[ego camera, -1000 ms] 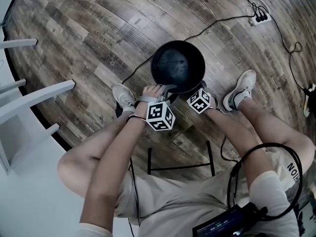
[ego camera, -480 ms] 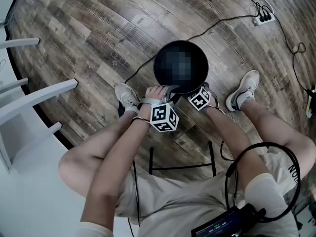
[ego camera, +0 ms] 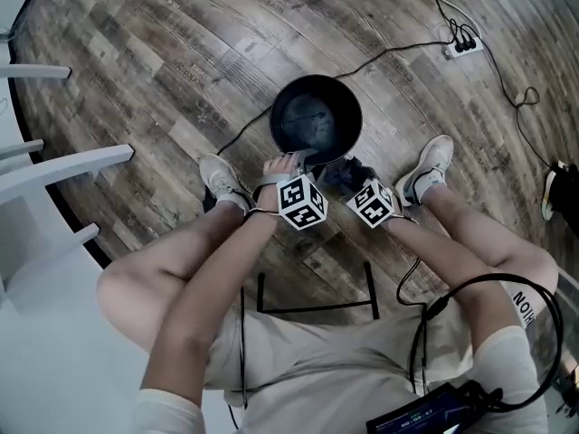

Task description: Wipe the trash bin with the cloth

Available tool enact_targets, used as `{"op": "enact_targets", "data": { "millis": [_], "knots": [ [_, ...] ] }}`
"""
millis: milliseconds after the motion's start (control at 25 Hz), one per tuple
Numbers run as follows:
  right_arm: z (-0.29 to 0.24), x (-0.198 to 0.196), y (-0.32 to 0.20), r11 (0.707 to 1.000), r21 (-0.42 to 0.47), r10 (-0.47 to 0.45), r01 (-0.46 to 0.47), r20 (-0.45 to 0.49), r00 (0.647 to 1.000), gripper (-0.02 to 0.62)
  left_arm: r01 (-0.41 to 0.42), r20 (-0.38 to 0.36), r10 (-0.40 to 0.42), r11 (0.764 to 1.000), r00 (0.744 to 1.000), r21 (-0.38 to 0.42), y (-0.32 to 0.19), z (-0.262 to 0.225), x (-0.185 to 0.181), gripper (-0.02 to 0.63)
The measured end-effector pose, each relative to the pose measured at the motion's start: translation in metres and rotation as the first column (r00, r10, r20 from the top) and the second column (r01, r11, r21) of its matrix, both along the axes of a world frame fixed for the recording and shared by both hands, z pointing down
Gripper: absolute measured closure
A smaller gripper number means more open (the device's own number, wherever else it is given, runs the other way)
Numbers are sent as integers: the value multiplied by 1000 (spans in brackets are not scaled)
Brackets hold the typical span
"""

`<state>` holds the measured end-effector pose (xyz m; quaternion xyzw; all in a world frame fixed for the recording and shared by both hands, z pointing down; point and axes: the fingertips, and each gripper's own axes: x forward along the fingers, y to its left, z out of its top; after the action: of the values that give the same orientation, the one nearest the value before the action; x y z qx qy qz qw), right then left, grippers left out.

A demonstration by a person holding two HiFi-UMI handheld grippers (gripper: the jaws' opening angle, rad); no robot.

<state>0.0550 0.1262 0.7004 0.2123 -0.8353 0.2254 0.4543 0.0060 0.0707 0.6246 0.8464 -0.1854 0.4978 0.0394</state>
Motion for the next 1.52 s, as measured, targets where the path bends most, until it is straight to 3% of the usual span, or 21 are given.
{"op": "enact_targets", "data": {
  "millis": [160,400,600,840,1040,1520],
  "knots": [
    [-38,-4,-13,998,59,-5,3,41,999,517,45,-16,-45,999,999,-9,2,-2,6,471],
    [-78,-22,-13,992,113,-66,55,97,993,517,-159,102,154,987,983,35,8,-5,-25,471],
    [-88,-39,-23,992,121,-41,26,127,991,517,-228,102,226,974,969,12,8,0,-36,471],
    [-54,-47,-31,997,56,-51,47,74,996,517,-288,129,287,958,949,-16,6,8,-33,489],
    [-23,-43,-35,998,48,-51,50,33,998,517,-280,46,281,960,959,-34,4,1,-32,492],
    [88,-34,-37,999,-7,-32,31,-123,992,517,-278,38,279,960,960,-13,4,-1,-31,494]
  ]
}}
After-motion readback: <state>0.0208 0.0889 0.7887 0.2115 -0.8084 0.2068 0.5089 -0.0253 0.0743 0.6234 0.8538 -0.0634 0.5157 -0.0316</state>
